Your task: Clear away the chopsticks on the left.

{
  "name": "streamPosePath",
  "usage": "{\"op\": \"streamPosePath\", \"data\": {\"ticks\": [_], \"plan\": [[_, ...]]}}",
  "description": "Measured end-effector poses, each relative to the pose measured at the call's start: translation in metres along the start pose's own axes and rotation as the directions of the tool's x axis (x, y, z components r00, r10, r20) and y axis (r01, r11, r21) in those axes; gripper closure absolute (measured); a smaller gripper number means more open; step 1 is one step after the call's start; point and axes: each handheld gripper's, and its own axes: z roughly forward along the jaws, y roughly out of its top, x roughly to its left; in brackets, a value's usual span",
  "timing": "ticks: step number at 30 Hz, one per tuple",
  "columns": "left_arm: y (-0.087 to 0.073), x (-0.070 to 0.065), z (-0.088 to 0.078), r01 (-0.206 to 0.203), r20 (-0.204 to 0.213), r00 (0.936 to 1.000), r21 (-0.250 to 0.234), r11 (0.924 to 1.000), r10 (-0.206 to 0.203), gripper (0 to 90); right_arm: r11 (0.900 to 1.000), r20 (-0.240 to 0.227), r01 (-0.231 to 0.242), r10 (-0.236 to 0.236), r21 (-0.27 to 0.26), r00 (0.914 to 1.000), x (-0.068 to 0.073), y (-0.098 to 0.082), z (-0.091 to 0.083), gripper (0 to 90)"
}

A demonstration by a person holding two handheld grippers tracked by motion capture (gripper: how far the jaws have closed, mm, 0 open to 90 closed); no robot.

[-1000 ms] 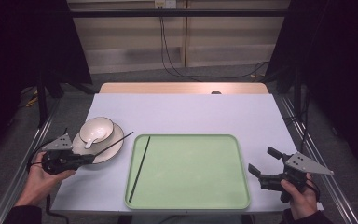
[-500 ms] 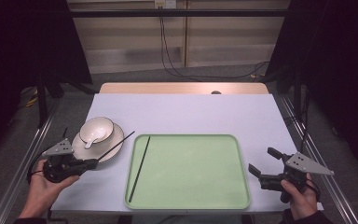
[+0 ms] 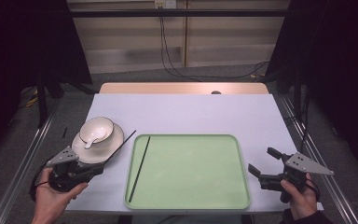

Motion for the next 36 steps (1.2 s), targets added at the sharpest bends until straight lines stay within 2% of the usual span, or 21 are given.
{"op": "streamPosePath", "data": {"ticks": [2,4,6,8,11,14,15,18,21,22,26,29,30,32,35,36], "plan": [[0.001,-0.006,0.003,0.032,0.009,0.9995,-0.005,0.9995,-0.032,85.8,1.000,-0.001,-0.001,0.001,0.000,1.0000,0.000,0.000,0.000,4.4],[0.002,-0.014,0.007,0.044,0.005,0.9990,-0.005,0.9990,-0.044,85.8,1.000,-0.001,0.001,-0.001,0.001,1.0000,0.000,0.000,0.000,4.5],[0.004,-0.020,0.011,0.038,0.010,0.9992,0.002,0.9993,-0.038,85.8,1.000,-0.001,-0.004,0.004,-0.002,1.0000,0.000,0.000,0.000,4.5],[0.006,-0.029,0.016,0.055,-0.001,0.9985,-0.004,0.9985,-0.055,85.9,1.000,-0.001,0.001,-0.001,0.001,1.0000,0.000,0.000,0.000,4.5],[0.010,-0.039,0.023,0.070,0.004,0.9975,0.001,0.9975,-0.070,85.8,1.000,-0.007,-0.001,0.001,0.001,1.0000,0.000,0.000,0.000,4.5],[0.013,-0.047,0.031,0.095,0.001,0.9955,-0.006,0.9955,-0.095,85.8,1.000,-0.003,0.001,-0.001,0.000,1.0000,0.000,0.000,0.000,4.5],[0.013,-0.049,0.035,0.114,-0.006,0.9934,-0.008,0.9934,-0.114,85.8,1.000,-0.005,0.000,0.000,-0.001,1.0000,0.000,0.000,0.000,4.5],[0.012,-0.054,0.046,0.134,-0.011,0.9910,0.020,0.9908,-0.134,85.8,1.000,-0.003,0.001,-0.001,-0.001,1.0000,0.000,0.000,0.000,4.5],[0.011,-0.060,0.055,0.155,-0.039,0.9872,0.030,0.9874,-0.154,85.8,1.000,-0.005,-0.002,0.002,0.000,1.0000,0.000,0.000,0.000,4.5],[0.011,-0.062,0.057,0.168,-0.063,0.9841,0.032,0.9852,-0.166,85.8,1.000,-0.005,-0.002,0.002,0.000,1.0000,0.000,0.000,0.000,4.5],[0.012,-0.068,0.069,0.206,-0.074,0.9767,0.061,0.9766,-0.202,85.8,1.000,-0.006,0.000,0.000,-0.001,1.0000,0.000,0.000,0.000,4.5],[0.015,-0.070,0.074,0.226,-0.106,0.9701,0.064,0.9720,-0.219,85.8,1.000,-0.005,-0.001,0.001,0.000,1.0000,0.001,0.000,0.000,4.5],[0.015,-0.070,0.076,0.241,-0.123,0.9648,0.054,0.9691,-0.233,85.8,1.000,-0.008,0.000,0.000,-0.001,1.0000,0.001,0.000,0.000,4.5],[0.016,-0.072,0.081,0.256,-0.141,0.9588,0.056,0.9650,-0.247,85.8,1.000,-0.004,-0.002,0.002,0.000,1.0000,0.001,0.000,0.000,4.5],[0.017,-0.075,0.089,0.277,-0.154,0.9522,0.070,0.9584,-0.264,85.8,1.000,-0.012,0.003,-0.003,0.002,0.9999,0.000,0.000,0.000,4.5],[0.017,-0.076,0.091,0.275,-0.162,0.9520,0.079,0.9583,-0.260,85.8,1.000,-0.012,0.003,-0.003,0.003,0.9999,0.000,0.000,0.000,4.5]]}}
